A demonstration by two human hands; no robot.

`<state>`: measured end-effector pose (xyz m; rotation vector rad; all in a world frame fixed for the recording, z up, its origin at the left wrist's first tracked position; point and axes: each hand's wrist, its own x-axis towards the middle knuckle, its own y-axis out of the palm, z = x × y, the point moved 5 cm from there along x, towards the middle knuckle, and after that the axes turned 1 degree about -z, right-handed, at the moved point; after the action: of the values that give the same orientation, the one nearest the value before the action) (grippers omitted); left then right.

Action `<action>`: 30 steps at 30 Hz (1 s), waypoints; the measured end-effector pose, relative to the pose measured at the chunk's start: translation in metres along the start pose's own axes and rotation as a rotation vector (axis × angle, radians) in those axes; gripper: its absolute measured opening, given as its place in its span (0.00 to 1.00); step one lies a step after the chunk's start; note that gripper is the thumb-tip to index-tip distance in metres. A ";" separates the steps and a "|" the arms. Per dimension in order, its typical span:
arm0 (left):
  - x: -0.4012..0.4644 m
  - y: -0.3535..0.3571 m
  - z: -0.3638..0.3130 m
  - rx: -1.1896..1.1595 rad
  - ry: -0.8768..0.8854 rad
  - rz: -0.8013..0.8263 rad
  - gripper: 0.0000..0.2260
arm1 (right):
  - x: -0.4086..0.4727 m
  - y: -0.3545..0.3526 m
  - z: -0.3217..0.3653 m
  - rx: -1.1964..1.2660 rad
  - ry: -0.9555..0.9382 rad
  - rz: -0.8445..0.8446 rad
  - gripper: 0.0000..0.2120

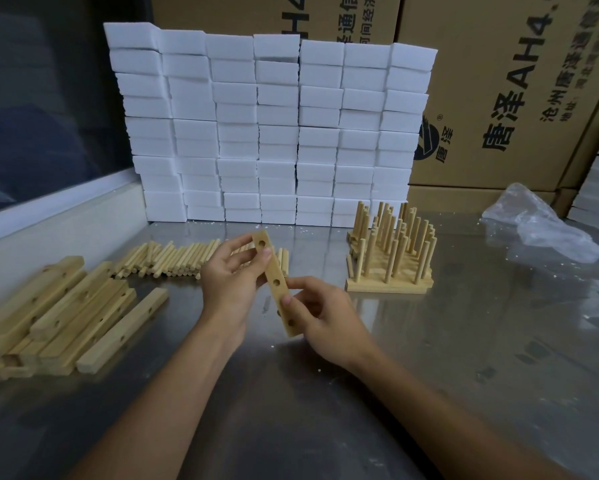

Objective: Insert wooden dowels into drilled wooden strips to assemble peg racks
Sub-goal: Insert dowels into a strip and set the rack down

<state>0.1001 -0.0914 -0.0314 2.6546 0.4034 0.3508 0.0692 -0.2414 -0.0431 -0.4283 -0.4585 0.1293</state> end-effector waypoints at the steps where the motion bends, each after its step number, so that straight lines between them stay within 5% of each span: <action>1: 0.000 -0.001 0.001 -0.027 -0.021 0.010 0.11 | -0.001 0.001 0.000 0.067 0.022 -0.002 0.10; 9: -0.003 0.007 0.019 -0.021 -0.256 0.221 0.10 | 0.004 0.007 -0.003 0.256 0.065 0.019 0.10; 21: 0.014 -0.030 0.032 -0.108 -0.391 -0.096 0.14 | 0.024 -0.011 -0.031 -0.261 0.124 -0.086 0.07; 30: 0.014 -0.030 0.034 -0.124 -0.386 -0.083 0.13 | 0.080 0.014 -0.049 -0.553 0.180 -0.010 0.27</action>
<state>0.1163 -0.0736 -0.0718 2.4974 0.3527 -0.1585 0.1620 -0.2298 -0.0563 -0.9719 -0.3134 -0.0497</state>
